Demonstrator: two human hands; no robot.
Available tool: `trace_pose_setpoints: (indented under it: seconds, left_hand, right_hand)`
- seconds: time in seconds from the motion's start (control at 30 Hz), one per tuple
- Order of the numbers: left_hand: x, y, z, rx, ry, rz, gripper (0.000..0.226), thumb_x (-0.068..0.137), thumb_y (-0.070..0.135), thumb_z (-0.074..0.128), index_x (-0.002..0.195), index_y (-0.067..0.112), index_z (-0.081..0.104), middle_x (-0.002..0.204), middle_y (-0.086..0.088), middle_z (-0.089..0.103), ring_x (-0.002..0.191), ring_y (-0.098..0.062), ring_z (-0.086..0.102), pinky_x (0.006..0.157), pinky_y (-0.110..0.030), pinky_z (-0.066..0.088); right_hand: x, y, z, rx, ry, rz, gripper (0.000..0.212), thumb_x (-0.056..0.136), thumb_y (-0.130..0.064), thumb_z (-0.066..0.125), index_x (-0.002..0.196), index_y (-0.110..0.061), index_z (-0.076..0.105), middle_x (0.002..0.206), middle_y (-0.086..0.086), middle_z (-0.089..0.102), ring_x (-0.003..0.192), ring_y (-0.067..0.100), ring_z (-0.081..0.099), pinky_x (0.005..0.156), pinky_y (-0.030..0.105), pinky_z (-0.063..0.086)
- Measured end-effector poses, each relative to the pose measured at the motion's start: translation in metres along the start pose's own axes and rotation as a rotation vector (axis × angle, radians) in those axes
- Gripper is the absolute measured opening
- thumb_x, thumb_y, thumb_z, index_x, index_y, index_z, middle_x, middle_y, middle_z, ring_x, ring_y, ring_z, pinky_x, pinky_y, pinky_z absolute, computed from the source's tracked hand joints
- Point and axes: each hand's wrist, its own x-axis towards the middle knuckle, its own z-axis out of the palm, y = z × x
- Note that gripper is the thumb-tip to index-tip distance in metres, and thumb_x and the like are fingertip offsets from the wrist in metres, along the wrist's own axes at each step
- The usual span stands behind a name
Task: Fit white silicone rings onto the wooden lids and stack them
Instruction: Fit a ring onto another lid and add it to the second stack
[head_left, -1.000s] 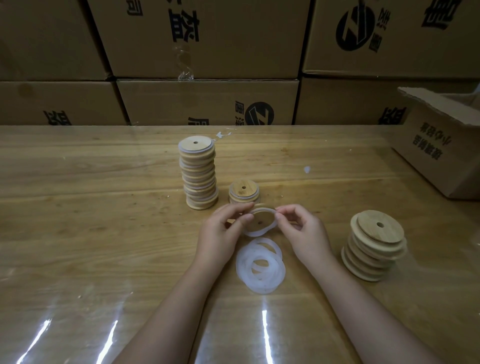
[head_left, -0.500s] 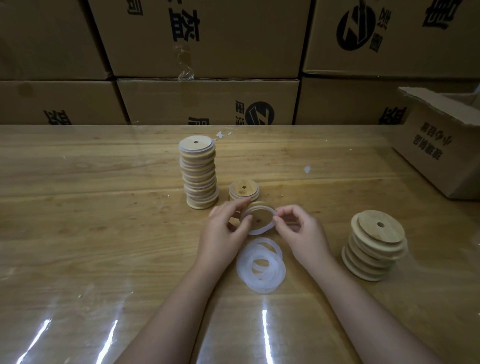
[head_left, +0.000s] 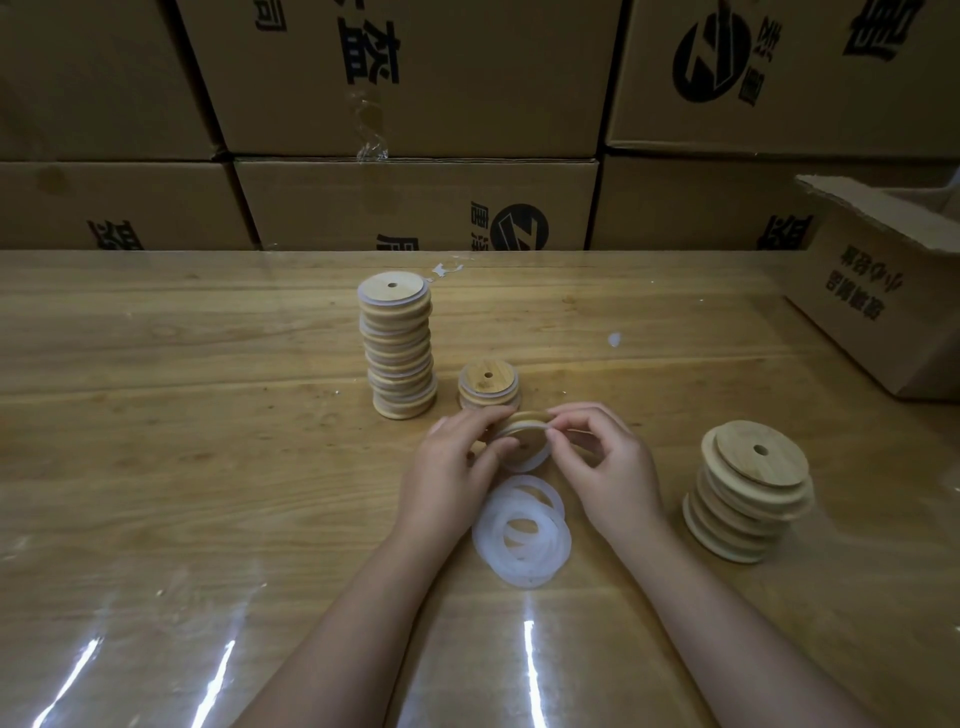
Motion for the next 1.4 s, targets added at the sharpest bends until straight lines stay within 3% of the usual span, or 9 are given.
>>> trace_pose_setpoints:
  seconds: [0.3,0.43,0.6,0.7,0.77,0.9,1.17,1.27,1.4]
  left_hand:
    - [0.0007,-0.0005,-0.0014,-0.040,-0.013,-0.022,0.028,0.083,0.020,0.069,0.111,0.023,0.066,0.096,0.015,0.064,0.089,-0.010,0.058,0.074,-0.026,0.046]
    - [0.0014,-0.0005,-0.0016,-0.059,-0.014,-0.038,0.026,0.083,0.019,0.069,0.109,0.023,0.067,0.096,0.015,0.064,0.087,-0.007,0.059,0.071,-0.019,0.045]
    - [0.0021,-0.0018,-0.0029,-0.076,-0.016,-0.060,0.027,0.083,0.018,0.069,0.110,0.022,0.067,0.096,0.024,0.061,0.089,-0.005,0.058,0.075,-0.019,0.045]
    - [0.0017,-0.0027,-0.0032,-0.087,-0.018,-0.066,0.027,0.083,0.018,0.069,0.109,0.023,0.067,0.095,0.030,0.059,0.087,0.001,0.057,0.074,-0.013,0.043]
    - [0.0016,-0.0034,-0.0031,-0.093,-0.018,-0.065,0.027,0.083,0.016,0.069,0.109,0.023,0.066,0.094,0.028,0.058,0.088,0.005,0.056,0.070,-0.005,0.039]
    - [0.0022,-0.0055,-0.0028,-0.106,-0.016,-0.093,0.026,0.084,0.015,0.068,0.109,0.021,0.066,0.093,0.023,0.059,0.086,0.013,0.053,0.068,-0.002,0.038]
    - [0.0033,-0.0093,-0.0005,-0.119,-0.026,-0.165,0.027,0.085,0.017,0.067,0.112,0.020,0.066,0.102,0.007,0.065,0.085,0.006,0.056,0.069,-0.004,0.037]
    - [0.0034,-0.0082,-0.0005,-0.126,-0.025,-0.169,0.027,0.085,0.017,0.067,0.111,0.021,0.066,0.102,0.007,0.065,0.085,0.006,0.056,0.070,-0.004,0.038]
    - [0.0030,-0.0062,-0.0006,-0.123,-0.028,-0.143,0.026,0.085,0.016,0.067,0.110,0.022,0.066,0.099,0.012,0.064,0.085,0.011,0.054,0.070,-0.003,0.037]
  right_hand:
    - [0.0000,-0.0001,0.0005,0.015,0.048,0.077,0.019,0.080,0.004,0.065,0.078,-0.015,0.065,0.090,-0.005,0.065,0.088,0.002,0.062,0.075,0.014,0.050]
    - [-0.0007,0.0000,0.0000,-0.051,0.033,0.046,0.012,0.081,0.003,0.064,0.082,-0.010,0.066,0.092,-0.001,0.064,0.088,0.003,0.061,0.072,0.013,0.051]
    - [-0.0009,0.0014,-0.0003,-0.131,-0.030,0.076,0.008,0.085,-0.005,0.062,0.085,-0.012,0.064,0.093,-0.003,0.061,0.083,0.006,0.060,0.069,0.022,0.053]
    - [-0.0008,0.0021,-0.0013,-0.118,-0.042,0.112,0.010,0.084,-0.006,0.064,0.082,-0.016,0.063,0.092,-0.005,0.061,0.082,0.005,0.061,0.067,0.022,0.053]
    - [-0.0009,0.0020,-0.0016,-0.091,-0.059,0.142,0.014,0.083,-0.007,0.065,0.081,-0.020,0.061,0.092,-0.007,0.062,0.082,0.002,0.060,0.067,0.017,0.051]
    - [-0.0007,0.0028,-0.0007,-0.066,-0.080,0.197,0.021,0.082,-0.009,0.066,0.080,-0.029,0.059,0.093,-0.012,0.062,0.082,-0.003,0.061,0.067,0.010,0.049]
    - [0.0006,0.0053,-0.0001,0.044,-0.046,0.262,0.029,0.082,-0.008,0.066,0.077,-0.035,0.061,0.095,-0.008,0.067,0.081,0.000,0.065,0.068,0.011,0.050]
    - [0.0013,0.0059,-0.0005,0.057,-0.041,0.283,0.028,0.082,-0.007,0.066,0.076,-0.034,0.061,0.095,-0.005,0.068,0.082,0.005,0.066,0.069,0.015,0.051]
    - [0.0019,0.0065,-0.0011,0.065,-0.038,0.335,0.024,0.082,-0.006,0.065,0.077,-0.029,0.062,0.090,0.000,0.069,0.080,0.018,0.067,0.073,0.030,0.055]
